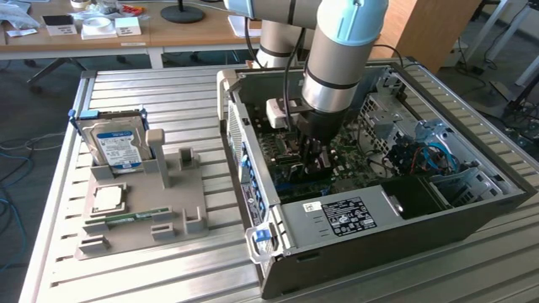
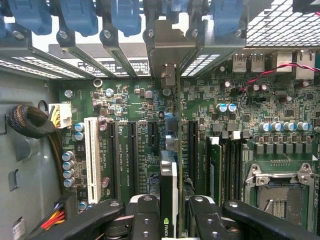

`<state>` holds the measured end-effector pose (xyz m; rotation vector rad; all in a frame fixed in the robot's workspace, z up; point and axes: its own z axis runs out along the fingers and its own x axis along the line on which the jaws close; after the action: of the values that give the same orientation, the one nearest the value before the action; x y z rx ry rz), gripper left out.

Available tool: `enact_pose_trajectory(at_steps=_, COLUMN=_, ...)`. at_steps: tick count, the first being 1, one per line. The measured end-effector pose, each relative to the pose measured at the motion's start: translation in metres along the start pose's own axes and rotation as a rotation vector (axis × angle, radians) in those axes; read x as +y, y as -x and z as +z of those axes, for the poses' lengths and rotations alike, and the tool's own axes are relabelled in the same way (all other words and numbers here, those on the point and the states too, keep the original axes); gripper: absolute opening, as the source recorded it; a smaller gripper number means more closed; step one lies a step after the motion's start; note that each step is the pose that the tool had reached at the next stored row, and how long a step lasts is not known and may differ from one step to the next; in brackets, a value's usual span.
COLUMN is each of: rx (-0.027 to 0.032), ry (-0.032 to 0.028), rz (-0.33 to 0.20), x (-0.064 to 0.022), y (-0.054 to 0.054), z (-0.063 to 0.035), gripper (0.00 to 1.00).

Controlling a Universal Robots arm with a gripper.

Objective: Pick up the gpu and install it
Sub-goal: 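Insert the gpu into the slot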

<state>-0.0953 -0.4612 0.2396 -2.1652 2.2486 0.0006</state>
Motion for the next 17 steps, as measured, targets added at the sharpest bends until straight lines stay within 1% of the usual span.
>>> enact_pose_trajectory(at_steps=17, rx=-0.0001, ry=-0.0001, rz=0.000, x=0.0002, y=0.0000, z=0.0015, gripper=0.27)
